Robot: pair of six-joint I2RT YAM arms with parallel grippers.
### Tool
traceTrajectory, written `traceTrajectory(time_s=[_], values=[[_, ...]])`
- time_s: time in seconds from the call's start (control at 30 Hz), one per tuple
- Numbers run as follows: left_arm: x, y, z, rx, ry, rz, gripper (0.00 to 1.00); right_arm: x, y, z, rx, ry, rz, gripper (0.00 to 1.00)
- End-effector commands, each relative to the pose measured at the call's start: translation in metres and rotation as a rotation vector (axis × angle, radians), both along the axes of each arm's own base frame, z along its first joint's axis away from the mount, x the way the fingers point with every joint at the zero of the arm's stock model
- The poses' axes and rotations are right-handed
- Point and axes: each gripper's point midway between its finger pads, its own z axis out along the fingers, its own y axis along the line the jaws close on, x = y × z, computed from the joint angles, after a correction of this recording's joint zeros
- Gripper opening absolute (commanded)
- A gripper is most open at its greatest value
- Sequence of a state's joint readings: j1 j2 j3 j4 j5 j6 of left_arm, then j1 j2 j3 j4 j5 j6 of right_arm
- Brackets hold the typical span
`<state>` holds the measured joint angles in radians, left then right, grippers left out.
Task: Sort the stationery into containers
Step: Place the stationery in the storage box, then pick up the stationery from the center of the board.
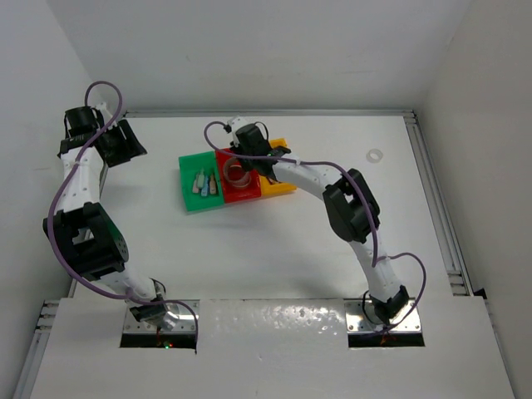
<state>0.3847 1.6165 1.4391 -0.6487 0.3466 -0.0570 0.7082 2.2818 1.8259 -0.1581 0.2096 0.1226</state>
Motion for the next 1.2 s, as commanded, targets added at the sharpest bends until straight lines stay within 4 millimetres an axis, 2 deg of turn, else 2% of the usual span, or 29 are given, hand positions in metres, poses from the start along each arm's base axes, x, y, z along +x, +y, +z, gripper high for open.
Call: traceTrajectory(time_s=[0.0,0.1,0.2,0.27,0.37,0.4,0.43,0.47,0.5,0.53,0.57,0.6,0.63,0.67,0.7,0.73,0.77,0.8,0.83,0.9,0.93,0.97,1.03,1.1,1.17], values=[[0.005,-0.006,0.023,0.015,-0.075,-0.018,0.55,0.005,0.011,0.018,0.033,-0.062,0.021,0.25],[0.006,-0.006,0.023,0.014,-0.076,-0.019,0.55,0.003,0.016,0.029,0.049,-0.074,0.038,0.34],[0.006,-0.006,0.023,0.012,-0.076,-0.019,0.55,0.003,0.02,0.043,0.072,-0.087,0.052,0.35],[0.006,-0.007,0.022,0.009,-0.073,-0.019,0.55,0.003,0.024,0.062,0.095,-0.11,0.062,0.36],[0.005,-0.007,0.022,0.01,-0.072,-0.021,0.55,0.004,0.03,0.106,0.165,-0.158,0.063,0.38],[0.005,-0.006,0.022,0.014,-0.072,-0.018,0.55,0.002,0.028,0.129,0.194,-0.183,0.062,0.38],[0.005,-0.006,0.022,0.014,-0.073,-0.02,0.55,0.002,0.025,0.143,0.216,-0.195,0.054,0.37],[0.005,-0.006,0.024,0.018,-0.076,-0.018,0.55,0.003,0.012,0.166,0.241,-0.209,0.03,0.14],[0.005,-0.006,0.022,0.015,-0.073,-0.019,0.55,0.005,0.002,0.176,0.255,-0.205,0.01,0.14],[0.005,-0.005,0.023,0.018,-0.075,-0.017,0.55,0.004,-0.011,0.175,0.277,-0.161,-0.031,0.0],[0.005,-0.005,0.023,0.016,-0.074,-0.017,0.55,0.016,-0.041,0.177,0.297,-0.139,-0.094,0.0],[0.005,-0.005,0.024,0.019,-0.076,-0.017,0.55,0.01,-0.058,0.178,0.351,-0.086,-0.137,0.0],[0.004,-0.005,0.026,0.021,-0.081,-0.016,0.55,0.02,-0.096,0.171,0.361,-0.05,-0.225,0.04],[0.004,-0.004,0.024,0.02,-0.077,-0.017,0.55,0.023,-0.121,0.165,0.377,-0.026,-0.296,0.18],[0.004,-0.004,0.025,0.021,-0.08,-0.015,0.55,0.015,-0.151,0.146,0.38,0.013,-0.411,0.33],[0.003,-0.003,0.025,0.019,-0.079,-0.015,0.55,0.021,-0.193,0.134,0.376,0.022,-0.526,0.53],[0.002,-0.001,0.022,0.017,-0.074,-0.01,0.55,0.015,-0.219,0.109,0.365,0.068,-0.615,0.58],[0.003,-0.001,0.02,0.015,-0.068,-0.01,0.55,0.012,-0.242,0.1,0.353,0.084,-0.686,0.65],[0.003,-0.001,0.019,0.009,-0.066,-0.009,0.55,0.013,-0.278,0.088,0.349,0.101,-0.773,0.66],[0.004,0.0,0.018,0.006,-0.064,-0.005,0.55,0.01,-0.312,0.06,0.377,0.166,-0.901,0.67],[0.004,0.0,0.017,0.006,-0.063,-0.005,0.55,0.011,-0.34,0.05,0.408,0.199,-0.97,0.68],[0.005,0.0,0.018,0.006,-0.063,-0.007,0.55,0.012,-0.35,0.045,0.459,0.222,-1.023,0.68],[0.004,0.0,0.017,0.007,-0.061,-0.009,0.55,0.016,-0.388,0.027,0.509,0.245,-1.135,0.6],[0.003,0.0,0.017,0.011,-0.061,-0.008,0.55,0.02,-0.413,0.014,0.546,0.246,-1.23,0.53],[0.001,0.002,0.018,0.013,-0.06,-0.001,0.55,0.027,-0.427,0.012,0.557,0.224,-1.271,0.48]])
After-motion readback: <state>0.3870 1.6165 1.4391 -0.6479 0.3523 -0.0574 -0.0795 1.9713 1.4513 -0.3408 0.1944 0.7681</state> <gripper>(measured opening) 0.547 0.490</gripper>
